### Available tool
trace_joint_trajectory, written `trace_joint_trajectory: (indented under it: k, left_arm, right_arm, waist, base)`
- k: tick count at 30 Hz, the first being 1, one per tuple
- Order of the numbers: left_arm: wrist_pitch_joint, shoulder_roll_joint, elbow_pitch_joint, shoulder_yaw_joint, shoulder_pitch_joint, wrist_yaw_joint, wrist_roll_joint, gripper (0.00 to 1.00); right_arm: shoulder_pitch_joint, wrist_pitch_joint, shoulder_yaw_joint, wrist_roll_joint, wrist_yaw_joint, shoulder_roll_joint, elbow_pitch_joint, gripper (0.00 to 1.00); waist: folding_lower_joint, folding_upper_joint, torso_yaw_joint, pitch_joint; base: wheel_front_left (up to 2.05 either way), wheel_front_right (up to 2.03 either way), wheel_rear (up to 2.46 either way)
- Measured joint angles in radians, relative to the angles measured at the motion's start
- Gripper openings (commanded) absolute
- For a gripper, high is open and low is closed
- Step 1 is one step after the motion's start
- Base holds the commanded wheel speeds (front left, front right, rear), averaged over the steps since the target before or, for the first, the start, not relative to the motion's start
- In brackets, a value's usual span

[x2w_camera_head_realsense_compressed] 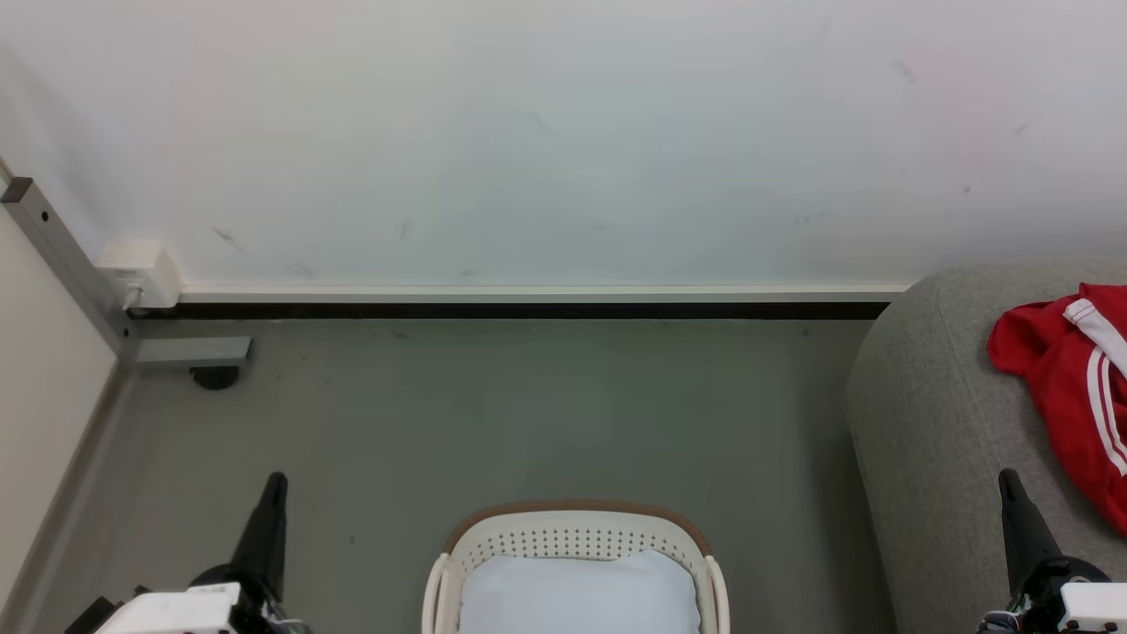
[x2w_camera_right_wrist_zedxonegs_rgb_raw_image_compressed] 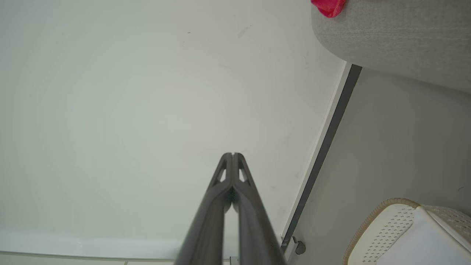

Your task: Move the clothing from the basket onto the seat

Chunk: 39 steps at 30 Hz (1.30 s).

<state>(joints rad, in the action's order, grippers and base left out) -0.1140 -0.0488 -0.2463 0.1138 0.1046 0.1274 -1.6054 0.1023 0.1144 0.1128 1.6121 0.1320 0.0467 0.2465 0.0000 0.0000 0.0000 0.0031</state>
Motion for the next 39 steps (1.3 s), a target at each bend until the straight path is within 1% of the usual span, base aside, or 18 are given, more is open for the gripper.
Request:
trace_joint_trajectory:
  k: [39]
  left_arm:
    - [0.0, 0.0, 0.0, 0.0, 0.0, 0.0, 0.0, 0.0]
  right_arm:
    - [0.0, 0.0, 0.0, 0.0, 0.0, 0.0, 0.0, 0.0]
  waist:
    - [0.0, 0.0, 0.0, 0.0]
  base:
    - [0.0, 0.0, 0.0]
